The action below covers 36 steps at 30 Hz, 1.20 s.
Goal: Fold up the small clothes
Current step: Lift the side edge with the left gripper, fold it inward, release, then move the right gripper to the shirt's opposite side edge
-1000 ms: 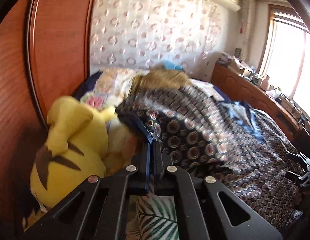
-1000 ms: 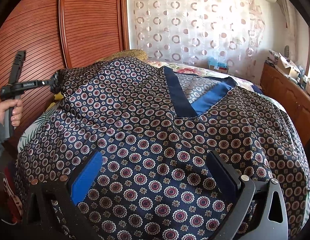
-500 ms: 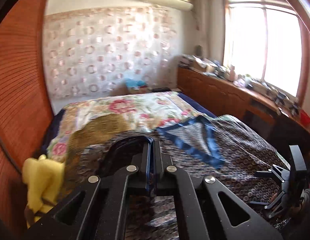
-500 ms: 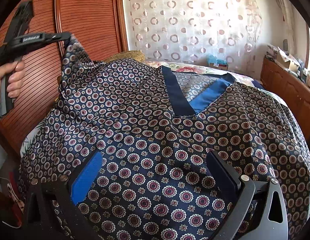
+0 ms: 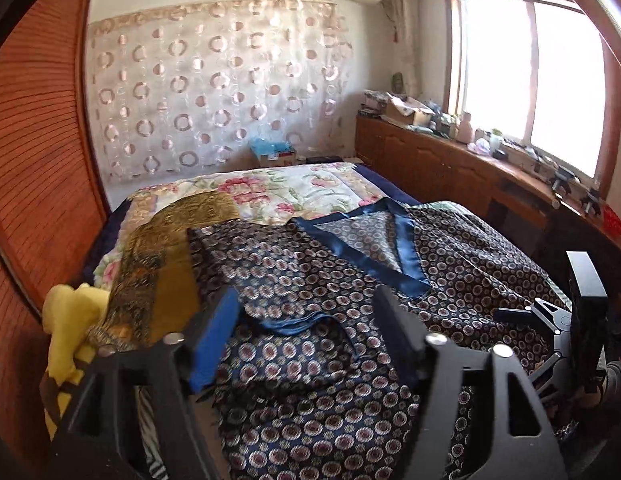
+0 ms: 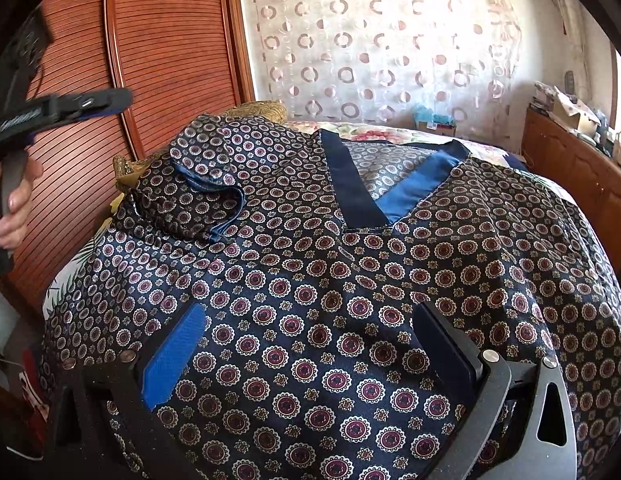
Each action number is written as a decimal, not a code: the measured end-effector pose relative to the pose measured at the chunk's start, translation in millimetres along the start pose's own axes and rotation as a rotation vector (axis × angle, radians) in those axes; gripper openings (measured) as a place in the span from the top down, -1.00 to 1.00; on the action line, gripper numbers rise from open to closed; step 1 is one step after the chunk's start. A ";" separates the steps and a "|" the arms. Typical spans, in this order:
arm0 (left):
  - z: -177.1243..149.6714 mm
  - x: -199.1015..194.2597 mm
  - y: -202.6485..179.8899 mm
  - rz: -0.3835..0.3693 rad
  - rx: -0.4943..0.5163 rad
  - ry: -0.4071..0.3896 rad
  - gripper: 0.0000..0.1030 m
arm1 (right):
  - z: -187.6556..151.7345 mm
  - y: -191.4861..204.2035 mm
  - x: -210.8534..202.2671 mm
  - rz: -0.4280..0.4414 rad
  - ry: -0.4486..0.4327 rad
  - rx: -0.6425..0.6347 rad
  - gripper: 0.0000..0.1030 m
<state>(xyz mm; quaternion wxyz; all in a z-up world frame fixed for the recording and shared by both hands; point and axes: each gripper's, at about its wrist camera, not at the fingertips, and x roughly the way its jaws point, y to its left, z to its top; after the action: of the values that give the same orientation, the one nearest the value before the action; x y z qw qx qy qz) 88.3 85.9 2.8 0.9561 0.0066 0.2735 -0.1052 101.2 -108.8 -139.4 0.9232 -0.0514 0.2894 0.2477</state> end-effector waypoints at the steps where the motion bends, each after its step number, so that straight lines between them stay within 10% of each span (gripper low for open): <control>1: -3.7 -4.5 4.4 0.009 -0.014 -0.005 -0.48 | -0.2 -0.4 -0.4 0.000 0.000 0.002 -1.00; 10: -39.8 -31.5 20.6 0.190 -0.068 -0.055 -0.48 | 21.5 0.9 0.4 0.000 -0.027 -0.050 -0.99; 23: -61.6 -44.1 29.3 0.248 -0.138 -0.130 -0.48 | 110.9 49.9 60.5 0.161 -0.119 -0.196 -0.86; 28: -69.0 -44.5 35.8 0.246 -0.162 -0.120 -0.48 | 128.8 74.6 109.4 0.250 -0.019 -0.215 -0.14; 36: -76.5 -44.4 40.6 0.236 -0.185 -0.106 -0.48 | 145.8 104.4 160.0 0.293 0.078 -0.283 0.35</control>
<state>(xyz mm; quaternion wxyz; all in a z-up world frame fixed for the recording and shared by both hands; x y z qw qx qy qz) 20.0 139.8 -40.7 0.9714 -0.0549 0.2286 0.0333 238.1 85.4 -103.3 0.8489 -0.1473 0.2916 0.4155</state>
